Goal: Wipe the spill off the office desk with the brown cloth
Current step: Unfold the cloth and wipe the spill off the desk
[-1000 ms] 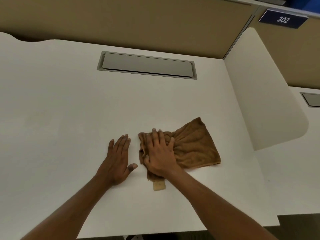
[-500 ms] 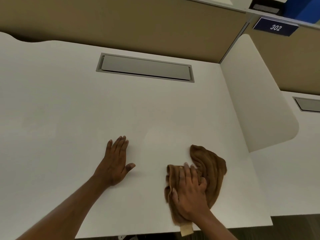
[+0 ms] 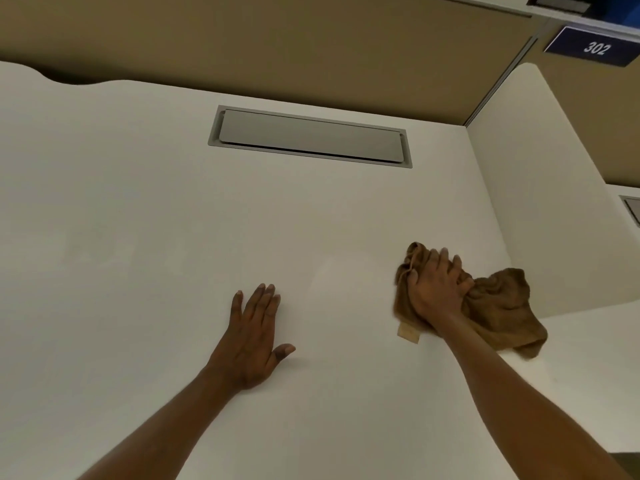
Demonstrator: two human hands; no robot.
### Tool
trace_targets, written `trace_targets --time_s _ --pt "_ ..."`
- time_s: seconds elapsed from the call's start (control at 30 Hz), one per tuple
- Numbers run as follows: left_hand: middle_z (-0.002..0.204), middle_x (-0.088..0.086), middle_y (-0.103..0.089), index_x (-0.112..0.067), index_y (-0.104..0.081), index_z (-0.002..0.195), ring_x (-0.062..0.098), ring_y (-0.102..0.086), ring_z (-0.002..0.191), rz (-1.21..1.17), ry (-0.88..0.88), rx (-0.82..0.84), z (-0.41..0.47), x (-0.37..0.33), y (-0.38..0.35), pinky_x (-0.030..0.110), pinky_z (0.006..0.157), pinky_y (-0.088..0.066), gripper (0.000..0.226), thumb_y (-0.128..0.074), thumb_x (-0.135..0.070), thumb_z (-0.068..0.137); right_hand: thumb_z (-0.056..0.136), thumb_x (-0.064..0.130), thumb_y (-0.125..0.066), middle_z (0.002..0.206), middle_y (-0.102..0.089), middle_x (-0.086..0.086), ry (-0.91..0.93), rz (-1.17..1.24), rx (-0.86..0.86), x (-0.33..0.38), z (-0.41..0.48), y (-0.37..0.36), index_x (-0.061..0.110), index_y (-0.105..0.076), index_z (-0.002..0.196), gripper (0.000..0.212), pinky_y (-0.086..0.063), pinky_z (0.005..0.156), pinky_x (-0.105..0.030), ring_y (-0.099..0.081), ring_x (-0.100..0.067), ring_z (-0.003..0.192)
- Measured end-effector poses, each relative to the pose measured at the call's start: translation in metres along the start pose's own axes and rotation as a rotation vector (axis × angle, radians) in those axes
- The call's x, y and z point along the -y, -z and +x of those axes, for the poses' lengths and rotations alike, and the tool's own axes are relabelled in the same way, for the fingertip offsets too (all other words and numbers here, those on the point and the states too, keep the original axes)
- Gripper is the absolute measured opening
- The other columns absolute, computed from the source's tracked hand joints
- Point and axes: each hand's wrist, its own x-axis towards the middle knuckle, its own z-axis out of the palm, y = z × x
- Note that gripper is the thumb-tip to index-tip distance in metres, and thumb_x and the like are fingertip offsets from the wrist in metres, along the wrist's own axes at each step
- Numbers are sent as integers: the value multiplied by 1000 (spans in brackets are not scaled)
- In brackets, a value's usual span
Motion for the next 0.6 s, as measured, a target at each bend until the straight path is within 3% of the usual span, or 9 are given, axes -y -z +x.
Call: trace_targets --time_s 0.07,0.17,0.6 --pt "151 25 -30 6 -27 143 36 -22 143 11 0 11 0 0 -1 60 110 -14 88 -18 -67 94 83 46 -28 143 -38 -19 23 -19 -25 8 8 3 8 -35 133 63 -28 101 -64 -36 -43 125" --pt "151 25 -30 6 -28 143 36 -22 143 14 5 13 0 -1 0 61 110 -15 88 -17 -67 93 81 47 -27 136 -42 -18 59 -30 -49 15 10 4 8 -36 129 62 -32 97 -61 -41 -42 114" --pt "153 24 -28 4 -26 144 35 -20 144 -58 21 -27 -2 -3 1 61 113 -18 88 -13 -66 93 83 46 -35 148 -35 -17 474 -39 1 126 -66 -5 8 -32 141 69 -29 98 -57 -38 -41 123"
